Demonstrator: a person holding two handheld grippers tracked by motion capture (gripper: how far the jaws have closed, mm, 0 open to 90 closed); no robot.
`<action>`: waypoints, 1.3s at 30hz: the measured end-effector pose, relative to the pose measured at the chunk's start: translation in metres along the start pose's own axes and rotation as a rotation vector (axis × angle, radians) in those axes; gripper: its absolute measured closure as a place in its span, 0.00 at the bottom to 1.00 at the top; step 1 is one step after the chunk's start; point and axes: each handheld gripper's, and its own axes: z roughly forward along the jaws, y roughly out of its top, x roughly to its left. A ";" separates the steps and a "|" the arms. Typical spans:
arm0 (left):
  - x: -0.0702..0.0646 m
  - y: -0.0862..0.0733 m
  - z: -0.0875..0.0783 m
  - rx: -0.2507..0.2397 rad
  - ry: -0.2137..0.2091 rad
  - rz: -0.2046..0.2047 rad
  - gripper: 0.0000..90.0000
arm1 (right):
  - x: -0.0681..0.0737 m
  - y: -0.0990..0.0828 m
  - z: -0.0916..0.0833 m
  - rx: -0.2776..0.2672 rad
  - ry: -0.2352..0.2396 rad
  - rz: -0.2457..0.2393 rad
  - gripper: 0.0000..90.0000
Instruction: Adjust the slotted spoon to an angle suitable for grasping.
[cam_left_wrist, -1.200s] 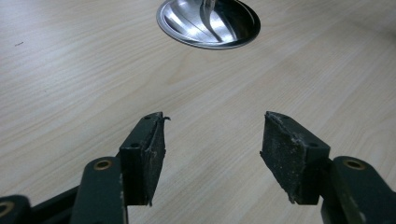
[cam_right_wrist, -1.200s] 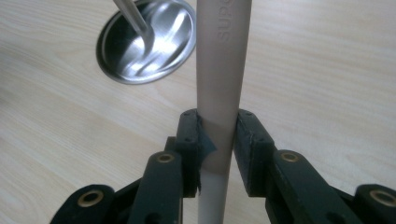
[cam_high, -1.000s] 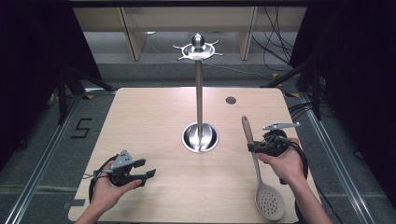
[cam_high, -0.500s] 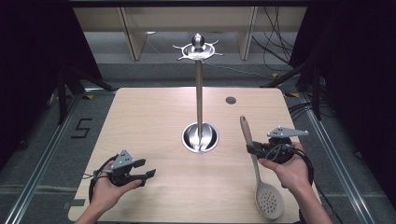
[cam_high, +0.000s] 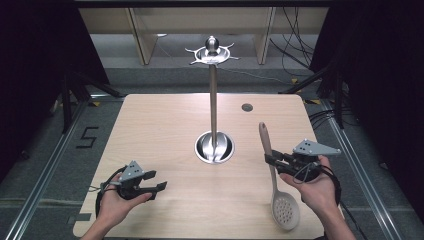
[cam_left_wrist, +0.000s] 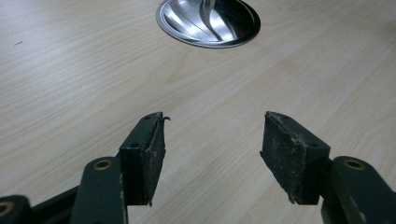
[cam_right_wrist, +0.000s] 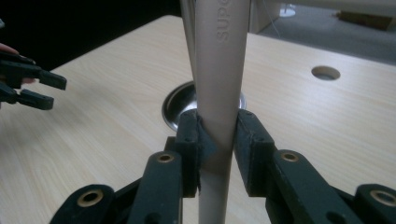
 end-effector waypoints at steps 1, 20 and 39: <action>0.000 0.000 0.000 0.006 0.001 0.006 0.43 | 0.000 0.000 -0.001 -0.009 0.004 -0.002 0.81; 0.000 -0.001 0.001 0.002 0.005 0.000 0.43 | 0.003 0.011 -0.005 -0.172 -0.018 -0.004 0.81; 0.003 0.000 -0.001 0.012 0.010 0.018 0.43 | 0.015 0.040 0.000 -0.256 0.008 -0.079 0.81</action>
